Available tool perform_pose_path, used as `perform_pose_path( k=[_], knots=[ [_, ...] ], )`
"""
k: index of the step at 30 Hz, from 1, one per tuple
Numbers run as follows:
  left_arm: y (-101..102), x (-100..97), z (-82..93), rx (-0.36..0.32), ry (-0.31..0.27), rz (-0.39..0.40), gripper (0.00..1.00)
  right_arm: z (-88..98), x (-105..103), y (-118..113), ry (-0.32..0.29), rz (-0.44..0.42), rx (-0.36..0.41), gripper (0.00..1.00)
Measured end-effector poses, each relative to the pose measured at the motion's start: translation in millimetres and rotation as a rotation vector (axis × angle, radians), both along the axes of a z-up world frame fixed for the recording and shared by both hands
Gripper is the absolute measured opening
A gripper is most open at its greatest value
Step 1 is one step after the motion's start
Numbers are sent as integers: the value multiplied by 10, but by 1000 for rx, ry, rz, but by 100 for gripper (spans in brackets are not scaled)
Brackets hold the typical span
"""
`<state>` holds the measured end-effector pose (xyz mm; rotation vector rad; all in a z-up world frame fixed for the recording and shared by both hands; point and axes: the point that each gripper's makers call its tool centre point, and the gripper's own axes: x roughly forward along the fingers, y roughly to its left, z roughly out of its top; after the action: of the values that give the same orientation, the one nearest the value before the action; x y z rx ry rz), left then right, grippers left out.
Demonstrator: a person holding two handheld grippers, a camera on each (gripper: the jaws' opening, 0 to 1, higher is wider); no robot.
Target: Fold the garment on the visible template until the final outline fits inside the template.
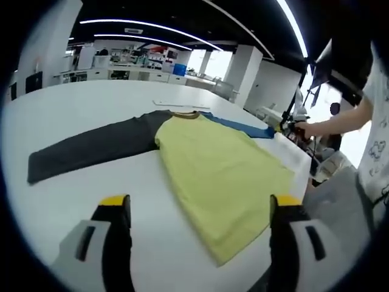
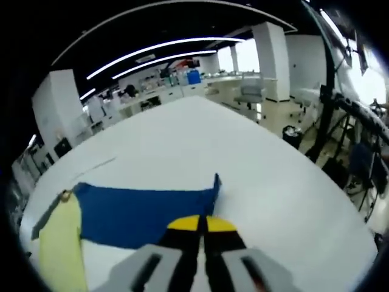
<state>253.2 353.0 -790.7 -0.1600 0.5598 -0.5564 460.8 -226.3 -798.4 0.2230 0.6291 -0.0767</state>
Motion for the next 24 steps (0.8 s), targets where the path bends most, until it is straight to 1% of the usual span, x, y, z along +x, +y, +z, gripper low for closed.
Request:
perform_pose_path(
  k=[3, 5, 6, 7, 8, 10, 12, 13, 15, 16, 17, 19, 21, 24],
  knots=[
    [-17, -7, 16, -2, -7, -4, 92, 90, 74, 207, -26, 40, 40, 0],
    [-30, -12, 29, -3, -9, -4, 91, 178, 83, 415, -45, 73, 72, 0],
    [-31, -13, 31, -1, -10, -5, 91, 219, 105, 545, -57, 75, 125, 0],
    [-25, -14, 22, 9, -8, -4, 91, 230, 155, 617, -59, 66, 181, 0],
    [-19, -19, 11, 23, -7, -7, 91, 258, 192, 775, -59, 102, 224, 0],
    [-5, -19, 3, 31, -12, -12, 91, 287, 196, 997, -59, 176, 187, 0],
    [-4, -31, 1, 34, -14, -17, 91, 296, 197, 1192, -46, 207, 200, 0],
    [-3, -35, -1, 36, -15, -17, 91, 315, 249, 1310, -59, 217, 228, 0],
    [14, -45, -9, 36, -12, -14, 91, 320, 268, 1484, -50, 234, 256, 0],
    [12, -51, 2, 29, -13, -9, 91, 324, 273, 1524, -51, 237, 261, 0],
    [15, -55, 5, 27, -12, -7, 90, 338, 275, 1646, -51, 267, 270, 0],
    [35, -56, 19, 25, -16, 7, 90, 365, 269, 1827, -52, 300, 270, 0],
    [40, -58, 34, 19, -16, 17, 90, 408, 286, 1973, -55, 318, 300, 0],
    [33, -55, 58, 18, -25, 20, 89, 451, 312, 2170, -56, 358, 303, 0]
  ],
)
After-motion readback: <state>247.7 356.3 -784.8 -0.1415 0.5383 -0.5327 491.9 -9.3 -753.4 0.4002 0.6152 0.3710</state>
